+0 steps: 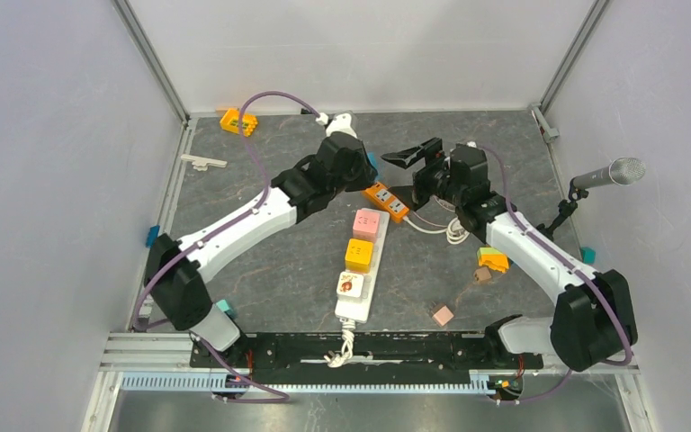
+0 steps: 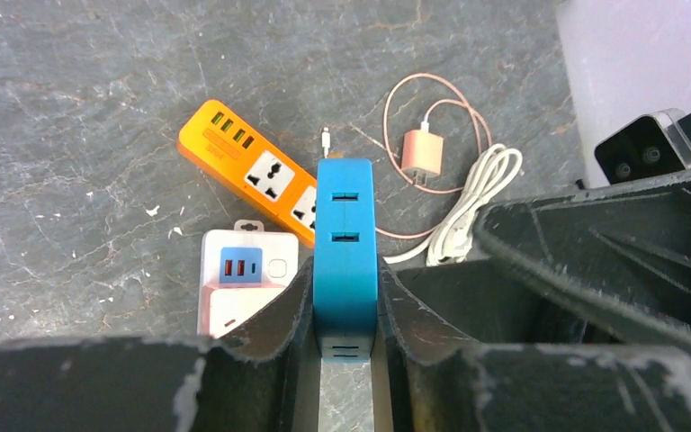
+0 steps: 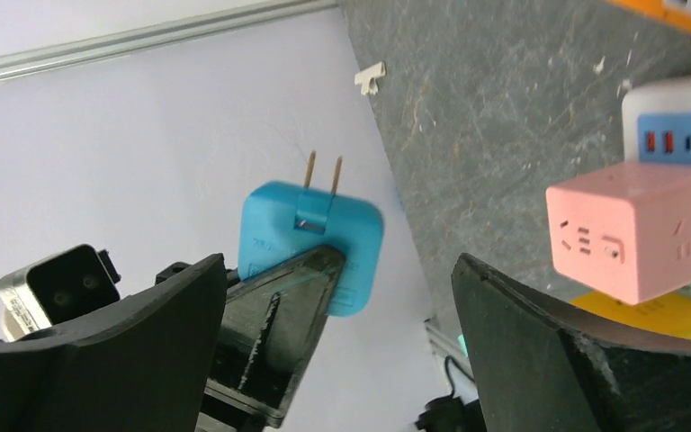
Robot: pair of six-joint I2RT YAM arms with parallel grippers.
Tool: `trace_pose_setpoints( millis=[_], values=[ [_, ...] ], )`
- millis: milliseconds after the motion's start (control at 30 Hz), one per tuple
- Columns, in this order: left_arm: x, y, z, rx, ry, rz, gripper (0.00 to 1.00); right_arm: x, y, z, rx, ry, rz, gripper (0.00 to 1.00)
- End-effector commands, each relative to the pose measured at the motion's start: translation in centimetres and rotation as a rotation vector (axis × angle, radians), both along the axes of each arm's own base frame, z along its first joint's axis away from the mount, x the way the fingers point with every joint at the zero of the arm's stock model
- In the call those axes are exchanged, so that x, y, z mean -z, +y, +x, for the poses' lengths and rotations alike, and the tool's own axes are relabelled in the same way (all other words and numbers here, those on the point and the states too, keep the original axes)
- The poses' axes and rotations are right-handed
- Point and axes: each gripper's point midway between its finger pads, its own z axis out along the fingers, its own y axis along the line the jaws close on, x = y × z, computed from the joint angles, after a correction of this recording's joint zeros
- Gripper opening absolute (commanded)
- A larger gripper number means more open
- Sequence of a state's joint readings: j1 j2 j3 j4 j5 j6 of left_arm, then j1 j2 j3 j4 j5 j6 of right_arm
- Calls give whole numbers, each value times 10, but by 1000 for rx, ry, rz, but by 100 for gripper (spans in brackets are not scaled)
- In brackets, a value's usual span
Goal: Insert the plug
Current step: Pick up the plug from the center of the board.
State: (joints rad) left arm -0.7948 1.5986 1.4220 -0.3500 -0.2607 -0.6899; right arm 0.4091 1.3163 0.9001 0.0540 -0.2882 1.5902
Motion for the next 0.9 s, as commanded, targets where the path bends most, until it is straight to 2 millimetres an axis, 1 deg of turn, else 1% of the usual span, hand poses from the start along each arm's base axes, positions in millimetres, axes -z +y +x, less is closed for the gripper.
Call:
trace_pose_setpoints(
  millis=[0, 100, 167, 267, 300, 400, 500, 533, 600, 667, 733, 867],
  values=[
    [-58, 16, 0, 18, -147, -119, 2, -35, -20, 7, -1, -244, -97, 98],
    [-73, 26, -4, 70, -184, -197, 2, -53, -24, 3, -34, -389, -96, 98],
    [-84, 32, -8, 127, -219, -269, 2, -71, -21, -3, -70, -513, -63, 98],
    [-108, 47, -14, 203, -272, -404, 2, -95, -9, -11, -167, -664, -38, 98],
    [-115, 53, -14, 211, -290, -436, 2, -99, -4, -12, -204, -697, -48, 98],
    [-132, 63, -24, 246, -335, -481, 2, -118, 14, -17, -306, -785, -42, 97],
    [-145, 69, -32, 266, -375, -483, 2, -131, 36, -27, -384, -838, 9, 90],
    [-149, 70, -34, 267, -382, -489, 2, -136, 44, -33, -411, -857, 38, 85],
    [-155, 71, -38, 273, -391, -510, 2, -142, 58, -41, -456, -878, 97, 80],
    [-161, 69, -42, 289, -393, -542, 2, -147, 70, -47, -496, -896, 146, 69],
    [-163, 68, -43, 292, -382, -565, 2, -152, 76, -51, -512, -910, 191, 64],
    [-168, 65, -47, 308, -368, -601, 2, -166, 77, -54, -513, -962, 254, 58]
  ],
)
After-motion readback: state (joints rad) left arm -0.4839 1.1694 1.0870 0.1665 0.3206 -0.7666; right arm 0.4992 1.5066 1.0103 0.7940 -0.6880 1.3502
